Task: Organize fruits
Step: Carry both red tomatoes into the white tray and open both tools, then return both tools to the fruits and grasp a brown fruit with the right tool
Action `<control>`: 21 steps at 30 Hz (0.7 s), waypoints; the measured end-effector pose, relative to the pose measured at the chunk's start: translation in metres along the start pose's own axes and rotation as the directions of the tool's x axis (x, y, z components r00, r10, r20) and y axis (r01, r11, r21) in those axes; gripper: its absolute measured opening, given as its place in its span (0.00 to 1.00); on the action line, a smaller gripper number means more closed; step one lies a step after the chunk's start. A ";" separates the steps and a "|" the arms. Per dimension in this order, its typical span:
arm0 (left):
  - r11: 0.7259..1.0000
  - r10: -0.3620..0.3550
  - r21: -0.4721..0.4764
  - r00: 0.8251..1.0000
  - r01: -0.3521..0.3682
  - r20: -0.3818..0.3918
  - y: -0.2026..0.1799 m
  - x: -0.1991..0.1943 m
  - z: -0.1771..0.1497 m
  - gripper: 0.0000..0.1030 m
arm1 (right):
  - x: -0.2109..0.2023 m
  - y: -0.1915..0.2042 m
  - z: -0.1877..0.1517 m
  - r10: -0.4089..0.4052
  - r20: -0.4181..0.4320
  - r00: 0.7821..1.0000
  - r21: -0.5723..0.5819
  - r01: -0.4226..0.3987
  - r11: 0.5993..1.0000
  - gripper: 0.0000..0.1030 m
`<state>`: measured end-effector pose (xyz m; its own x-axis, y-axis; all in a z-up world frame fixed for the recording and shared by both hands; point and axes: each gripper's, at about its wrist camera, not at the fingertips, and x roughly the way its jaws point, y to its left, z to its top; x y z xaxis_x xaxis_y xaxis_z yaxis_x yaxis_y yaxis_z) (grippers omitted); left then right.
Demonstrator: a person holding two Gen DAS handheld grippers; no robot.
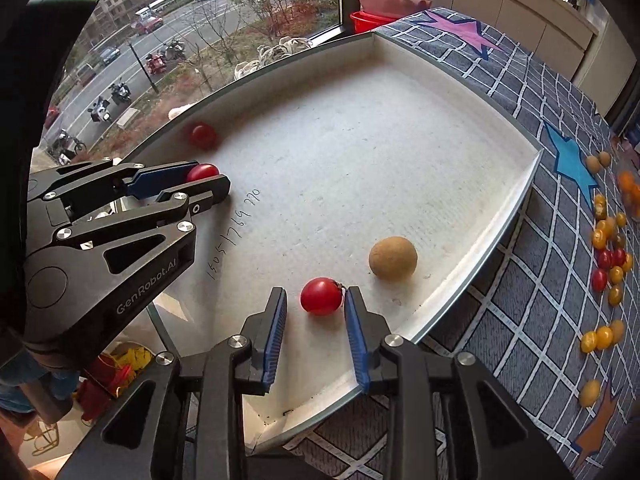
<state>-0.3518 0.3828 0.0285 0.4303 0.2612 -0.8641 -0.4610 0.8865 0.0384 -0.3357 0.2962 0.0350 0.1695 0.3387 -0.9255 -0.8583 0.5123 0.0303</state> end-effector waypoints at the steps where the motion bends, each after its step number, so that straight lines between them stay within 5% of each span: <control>1: 1.000 0.000 0.000 1.000 0.000 -0.001 0.000 0.000 0.000 0.23 | -0.003 0.001 0.000 -0.009 0.007 1.000 -0.009 0.009 1.000 0.46; 5: 1.000 0.004 -0.003 1.000 -0.004 -0.007 0.001 0.001 0.001 0.29 | -0.010 0.003 -0.002 -0.019 0.022 1.000 -0.028 0.020 0.999 0.53; 6: 1.000 0.010 -0.007 1.000 -0.010 -0.007 0.001 0.001 0.001 0.41 | -0.013 0.003 -0.003 -0.021 0.028 0.999 -0.031 0.022 0.999 0.54; 7: 1.000 0.016 -0.012 1.000 -0.016 0.003 0.001 -0.001 0.001 0.75 | -0.017 0.005 -0.005 -0.024 0.035 0.999 -0.035 0.025 0.999 0.56; 8: 1.000 0.027 -0.015 0.999 -0.026 0.033 0.001 -0.004 0.000 0.84 | -0.020 0.006 -0.006 -0.027 0.042 0.999 -0.038 0.028 0.999 0.59; 21: 1.000 0.000 -0.001 0.998 0.000 0.059 -0.016 -0.026 0.008 0.84 | -0.055 -0.022 -0.031 -0.036 0.104 0.994 0.034 0.033 0.999 0.77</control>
<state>-0.3490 0.3646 0.0543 0.4754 0.2837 -0.8328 -0.4618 0.8861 0.0382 -0.3407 0.2419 0.0737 0.2500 0.4001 -0.8817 -0.8355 0.5494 0.0124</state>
